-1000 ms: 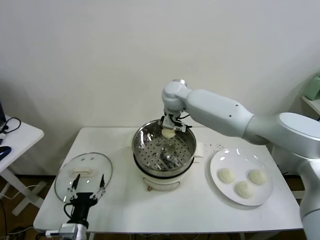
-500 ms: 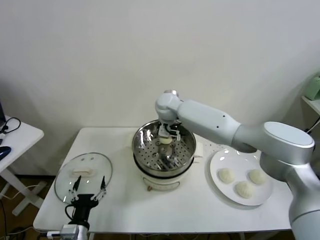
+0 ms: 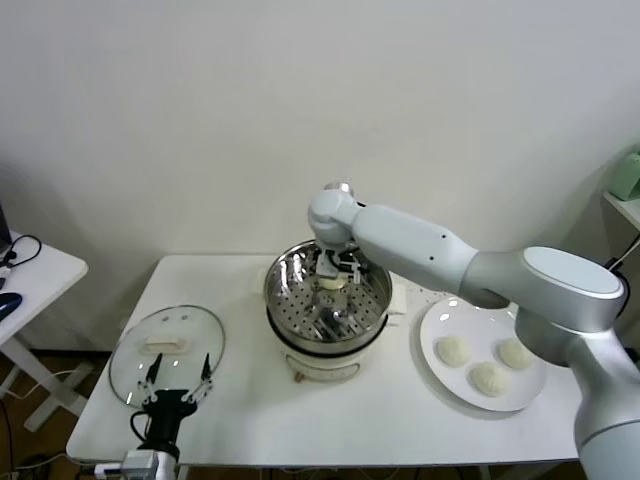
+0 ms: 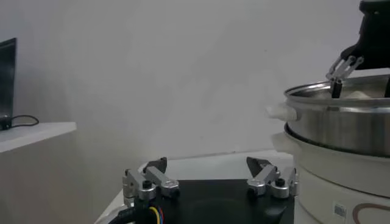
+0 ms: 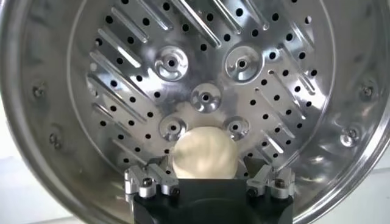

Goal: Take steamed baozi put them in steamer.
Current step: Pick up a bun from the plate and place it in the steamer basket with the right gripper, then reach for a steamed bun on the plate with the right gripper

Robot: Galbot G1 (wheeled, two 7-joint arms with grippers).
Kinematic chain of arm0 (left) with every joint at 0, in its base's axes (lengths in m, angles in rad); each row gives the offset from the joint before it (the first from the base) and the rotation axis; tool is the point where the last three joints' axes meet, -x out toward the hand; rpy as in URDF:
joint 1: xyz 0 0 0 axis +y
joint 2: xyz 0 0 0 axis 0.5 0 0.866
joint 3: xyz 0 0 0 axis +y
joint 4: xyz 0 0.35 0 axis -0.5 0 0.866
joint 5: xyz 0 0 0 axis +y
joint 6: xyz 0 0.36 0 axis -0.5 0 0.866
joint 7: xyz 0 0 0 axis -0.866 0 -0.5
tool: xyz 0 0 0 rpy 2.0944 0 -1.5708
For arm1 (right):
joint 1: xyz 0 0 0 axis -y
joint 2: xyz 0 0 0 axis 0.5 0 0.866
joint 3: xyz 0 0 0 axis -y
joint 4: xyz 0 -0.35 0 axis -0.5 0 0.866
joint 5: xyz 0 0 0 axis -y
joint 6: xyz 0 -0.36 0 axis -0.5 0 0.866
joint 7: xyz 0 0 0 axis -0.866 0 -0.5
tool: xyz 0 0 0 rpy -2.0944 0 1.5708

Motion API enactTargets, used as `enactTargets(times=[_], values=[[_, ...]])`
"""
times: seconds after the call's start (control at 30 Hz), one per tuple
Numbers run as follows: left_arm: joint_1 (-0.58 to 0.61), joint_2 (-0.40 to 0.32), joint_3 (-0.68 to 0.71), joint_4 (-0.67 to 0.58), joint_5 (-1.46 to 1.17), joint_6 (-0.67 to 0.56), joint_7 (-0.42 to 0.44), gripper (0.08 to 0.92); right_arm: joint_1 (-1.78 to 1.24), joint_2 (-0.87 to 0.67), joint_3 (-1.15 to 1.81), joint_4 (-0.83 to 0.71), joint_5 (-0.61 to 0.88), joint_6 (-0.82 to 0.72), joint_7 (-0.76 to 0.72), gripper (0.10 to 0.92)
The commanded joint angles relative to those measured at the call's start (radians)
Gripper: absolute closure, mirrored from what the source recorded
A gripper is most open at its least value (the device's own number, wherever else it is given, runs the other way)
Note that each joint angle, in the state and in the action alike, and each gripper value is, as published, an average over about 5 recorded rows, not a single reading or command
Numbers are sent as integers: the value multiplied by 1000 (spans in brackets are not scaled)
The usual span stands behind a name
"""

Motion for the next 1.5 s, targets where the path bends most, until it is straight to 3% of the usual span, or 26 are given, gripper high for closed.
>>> enactTargets(times=[0.03, 0.2, 0.47, 0.63, 0.73, 1.0, 1.5], values=[[0, 0, 0, -2, -1, 1, -1, 177, 20, -15, 2, 24, 14, 14, -13, 203], [0, 0, 1, -7, -2, 4, -1, 177, 121, -109, -37, 108, 175, -7, -51, 203], [-8, 1, 9, -7, -4, 7, 2, 177, 414, -385, -330, 213, 858, -352, -39, 203], [-11, 4, 15, -18, -35, 12, 2, 177, 422, -555, -374, 212, 1099, -514, -1, 203], [-10, 5, 15, -32, -58, 19, 2, 177, 371, -656, -365, 208, 1121, -553, 11, 203], [5, 10, 15, -37, -63, 20, 1, 177, 113, -802, -203, 191, 956, -558, 18, 203], [20, 2, 5, -27, -62, 17, -5, 177, -280, -746, 16, 106, 787, -554, 94, 203]])
